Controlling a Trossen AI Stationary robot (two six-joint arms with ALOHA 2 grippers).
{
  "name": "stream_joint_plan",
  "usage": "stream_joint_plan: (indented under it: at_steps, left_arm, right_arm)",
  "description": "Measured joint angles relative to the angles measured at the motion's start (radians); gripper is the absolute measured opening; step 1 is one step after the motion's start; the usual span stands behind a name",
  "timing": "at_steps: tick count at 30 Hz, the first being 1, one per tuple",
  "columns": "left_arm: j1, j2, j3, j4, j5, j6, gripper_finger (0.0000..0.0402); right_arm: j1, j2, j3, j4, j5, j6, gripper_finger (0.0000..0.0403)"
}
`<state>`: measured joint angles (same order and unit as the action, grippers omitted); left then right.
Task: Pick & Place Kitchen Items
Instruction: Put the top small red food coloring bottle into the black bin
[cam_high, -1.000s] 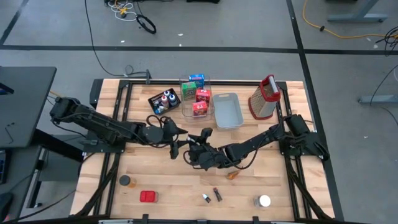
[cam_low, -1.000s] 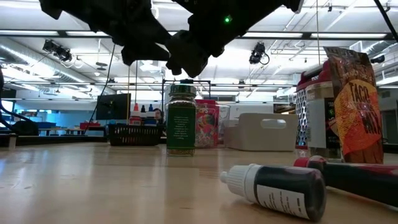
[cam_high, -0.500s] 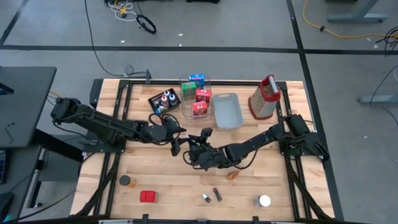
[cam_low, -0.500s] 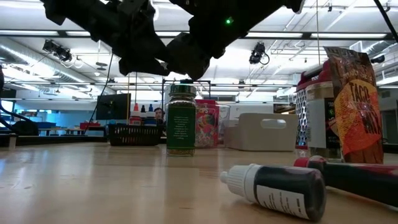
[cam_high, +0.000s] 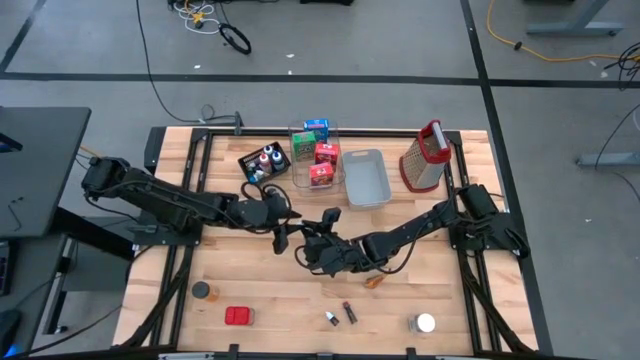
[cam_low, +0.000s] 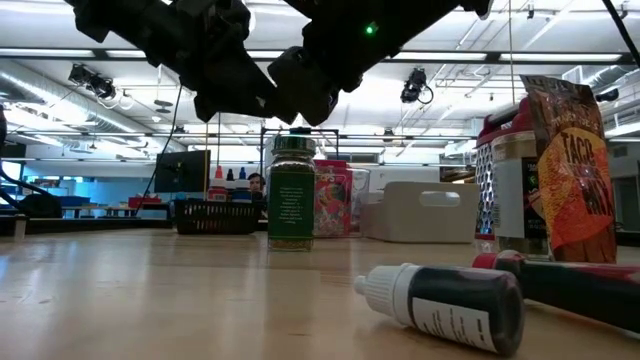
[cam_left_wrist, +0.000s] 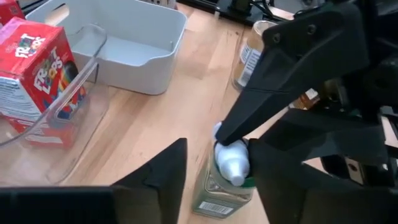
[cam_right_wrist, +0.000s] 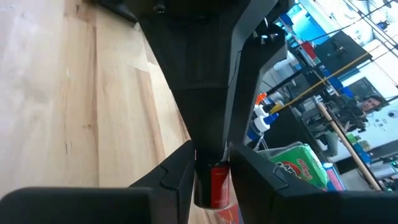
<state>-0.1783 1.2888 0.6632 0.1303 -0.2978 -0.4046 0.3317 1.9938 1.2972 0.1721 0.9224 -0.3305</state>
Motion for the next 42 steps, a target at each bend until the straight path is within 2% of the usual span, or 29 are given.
stream_joint_plan:
  at_steps: [11, 15, 23, 30, 35, 42]
  left_arm:
    - [0.012, 0.000, 0.000, -0.001, 0.006, 0.001, 0.0079]
    - [0.012, 0.000, 0.000, -0.003, 0.002, 0.010, 0.0054]
    - [0.012, 0.000, 0.000, -0.011, 0.002, 0.007, 0.0067]
    - [0.012, 0.000, 0.000, -0.032, -0.011, 0.005, 0.0051]
    - [0.012, -0.003, 0.000, -0.066, -0.078, 0.020, 0.0053]
    - [0.020, -0.111, 0.000, -0.240, -0.202, 0.015, 0.0051]
  right_arm:
    - [-0.001, 0.000, 0.000, 0.006, 0.007, -0.013, 0.0107]
    - [0.002, 0.000, 0.000, 0.006, 0.008, -0.019, 0.0111]
    - [0.006, 0.000, 0.000, 0.010, 0.005, -0.018, 0.0151]
    - [0.039, 0.000, 0.000, 0.010, 0.005, -0.018, 0.0180]
    - [0.081, -0.016, 0.001, 0.010, 0.015, -0.026, 0.0190]
    - [0.124, -0.064, 0.002, -0.024, 0.129, -0.021, 0.0190]
